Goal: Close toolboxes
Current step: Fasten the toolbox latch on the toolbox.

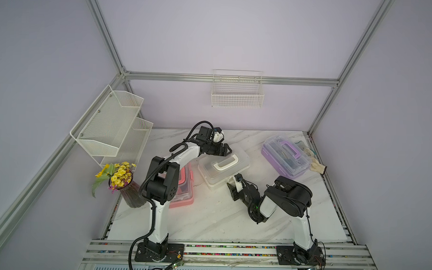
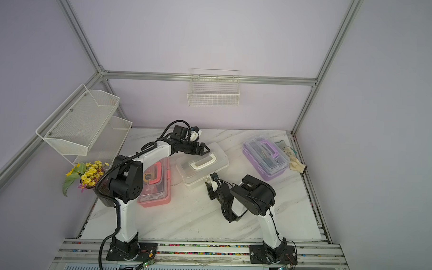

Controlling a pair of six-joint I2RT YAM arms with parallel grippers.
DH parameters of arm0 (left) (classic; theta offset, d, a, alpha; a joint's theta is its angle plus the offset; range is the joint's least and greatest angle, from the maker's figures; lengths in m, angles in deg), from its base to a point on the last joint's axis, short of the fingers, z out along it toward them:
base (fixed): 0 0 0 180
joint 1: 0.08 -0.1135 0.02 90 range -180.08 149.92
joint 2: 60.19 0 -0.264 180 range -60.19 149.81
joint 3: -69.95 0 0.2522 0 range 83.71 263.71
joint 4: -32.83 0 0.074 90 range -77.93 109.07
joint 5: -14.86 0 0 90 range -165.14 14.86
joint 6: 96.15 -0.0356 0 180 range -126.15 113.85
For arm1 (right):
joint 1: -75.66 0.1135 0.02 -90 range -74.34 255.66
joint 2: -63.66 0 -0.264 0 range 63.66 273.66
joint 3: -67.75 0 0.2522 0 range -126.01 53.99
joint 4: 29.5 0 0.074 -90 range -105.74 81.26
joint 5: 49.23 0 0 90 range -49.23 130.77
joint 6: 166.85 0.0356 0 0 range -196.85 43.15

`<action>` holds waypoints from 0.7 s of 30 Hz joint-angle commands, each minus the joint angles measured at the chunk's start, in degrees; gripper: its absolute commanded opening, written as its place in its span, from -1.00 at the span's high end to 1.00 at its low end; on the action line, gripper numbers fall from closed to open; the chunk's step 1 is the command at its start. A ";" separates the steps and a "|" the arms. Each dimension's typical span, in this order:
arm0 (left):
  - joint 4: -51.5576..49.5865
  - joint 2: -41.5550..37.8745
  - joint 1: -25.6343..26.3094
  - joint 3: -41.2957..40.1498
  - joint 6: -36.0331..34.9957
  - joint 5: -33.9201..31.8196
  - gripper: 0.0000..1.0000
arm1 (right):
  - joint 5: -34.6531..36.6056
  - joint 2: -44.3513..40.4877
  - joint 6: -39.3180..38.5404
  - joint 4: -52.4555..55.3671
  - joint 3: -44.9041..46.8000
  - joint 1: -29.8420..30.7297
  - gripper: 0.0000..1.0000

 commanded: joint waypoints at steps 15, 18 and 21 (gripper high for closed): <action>-4.22 -3.59 0.72 -2.40 0.44 -0.84 -0.73 | 3.41 -17.60 3.77 11.02 7.97 1.09 0.14; -4.22 -3.69 0.73 -2.25 0.39 -0.93 -0.74 | 3.21 -20.87 3.27 13.84 7.80 1.17 0.14; -4.22 -3.58 0.74 -2.28 0.59 -0.84 -0.73 | 2.81 -23.44 3.11 15.94 7.18 1.21 0.14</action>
